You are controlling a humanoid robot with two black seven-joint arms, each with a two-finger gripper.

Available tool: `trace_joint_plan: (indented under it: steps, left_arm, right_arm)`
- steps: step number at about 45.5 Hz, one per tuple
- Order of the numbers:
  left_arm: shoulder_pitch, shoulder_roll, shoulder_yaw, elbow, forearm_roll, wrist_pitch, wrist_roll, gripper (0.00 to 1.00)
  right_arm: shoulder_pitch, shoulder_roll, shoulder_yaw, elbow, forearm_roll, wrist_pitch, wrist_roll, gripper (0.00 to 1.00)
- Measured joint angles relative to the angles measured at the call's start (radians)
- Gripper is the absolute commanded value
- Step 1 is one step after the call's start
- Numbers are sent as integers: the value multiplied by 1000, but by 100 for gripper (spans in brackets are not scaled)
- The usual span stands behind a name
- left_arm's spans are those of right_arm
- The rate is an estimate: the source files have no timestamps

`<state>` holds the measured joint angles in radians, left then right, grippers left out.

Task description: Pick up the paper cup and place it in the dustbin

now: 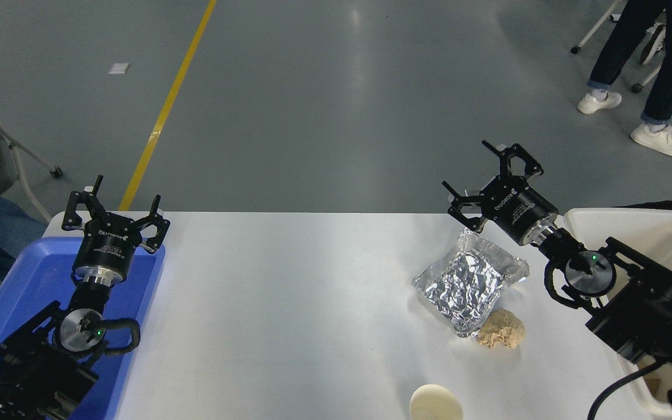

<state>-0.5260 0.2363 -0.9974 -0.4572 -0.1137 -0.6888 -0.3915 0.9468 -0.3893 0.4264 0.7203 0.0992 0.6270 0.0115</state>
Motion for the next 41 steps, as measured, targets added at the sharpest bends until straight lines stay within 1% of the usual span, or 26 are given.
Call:
trace_joint_plan:
  steps: [5,7,10,14,20,31,36,41]
  left_arm:
    - [0,0,0,0,0,1,-2,100]
    - [0,0,-1,0,-1,1,-2,100]
    - [0,0,-1,0,-1,1,-2,100]
    - [0,0,-1,0,-1,1,-1,100]
    - [0,0,0,0,-1,1,-1,100]
    - [1,0,-1,0,-2,1,-1,100]
    - [1,0,-1,0,-2,1,-1,100]
    - [1,0,-1,0,-1,2,-1,100]
  right_arm:
    - [146,-42,-159,68,-84,0,-19,100]
    - [239,-57,-276,108,-116,1,-25,100]
    - [329,-66,-392,143,-139,2,-31,100]
    - [502,-67,-624,212,-169,5,-35,100]
    - [702,-39,-902,324,-193,7,-40,100]
    - [1032,16,-1322,586,-214,10,-43,100]
    - [1176,43,-1447,704,-212,14,-42,100]
    - [1324,93,-1543,822,-192,16,-41,100]
